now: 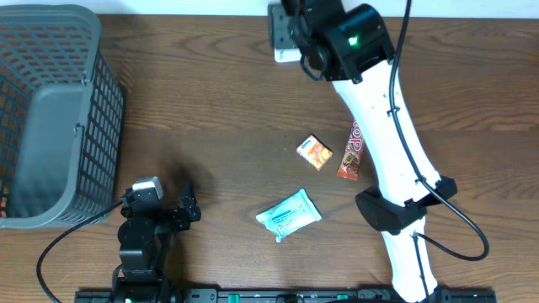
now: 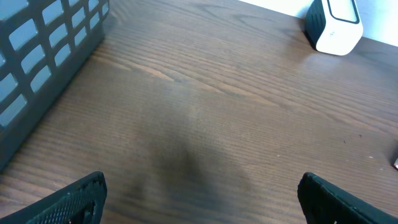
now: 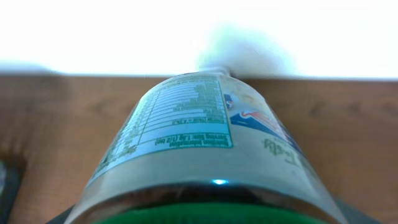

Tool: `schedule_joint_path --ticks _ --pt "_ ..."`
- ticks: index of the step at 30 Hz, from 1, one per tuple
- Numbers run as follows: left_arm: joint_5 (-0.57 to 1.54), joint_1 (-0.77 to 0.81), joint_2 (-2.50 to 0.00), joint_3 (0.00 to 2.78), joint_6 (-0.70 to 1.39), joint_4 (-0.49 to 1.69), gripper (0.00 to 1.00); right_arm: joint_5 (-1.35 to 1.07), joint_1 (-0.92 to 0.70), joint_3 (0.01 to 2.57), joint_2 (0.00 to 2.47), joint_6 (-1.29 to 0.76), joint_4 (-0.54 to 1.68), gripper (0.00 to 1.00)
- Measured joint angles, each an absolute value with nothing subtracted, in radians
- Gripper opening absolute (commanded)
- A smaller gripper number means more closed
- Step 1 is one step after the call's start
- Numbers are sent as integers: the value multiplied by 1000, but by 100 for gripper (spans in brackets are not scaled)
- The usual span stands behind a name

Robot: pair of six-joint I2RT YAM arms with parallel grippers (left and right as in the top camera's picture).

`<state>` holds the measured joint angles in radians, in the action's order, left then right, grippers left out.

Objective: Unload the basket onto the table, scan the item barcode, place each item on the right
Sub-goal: 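Lift bottle with right gripper and hold it under scanner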

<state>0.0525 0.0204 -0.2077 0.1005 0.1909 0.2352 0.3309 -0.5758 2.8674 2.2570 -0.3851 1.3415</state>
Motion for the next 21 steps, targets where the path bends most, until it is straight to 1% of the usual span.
schedule_joint_path --ticks 6,12,14,17,21 --pt "52 20 -208 101 191 235 98 382 -561 2803 2259 -303 1091 42" --pt "52 20 -208 101 191 235 98 392 -538 2631 2278 -211 817 43" --pt "52 20 -208 101 191 235 98 393 -523 2554 2288 -192 718 44" --pt "52 20 -208 101 191 235 98 393 -496 2446 2297 -175 570 51" --pt "52 20 -208 101 191 235 98 382 -458 2304 2299 -159 357 53"
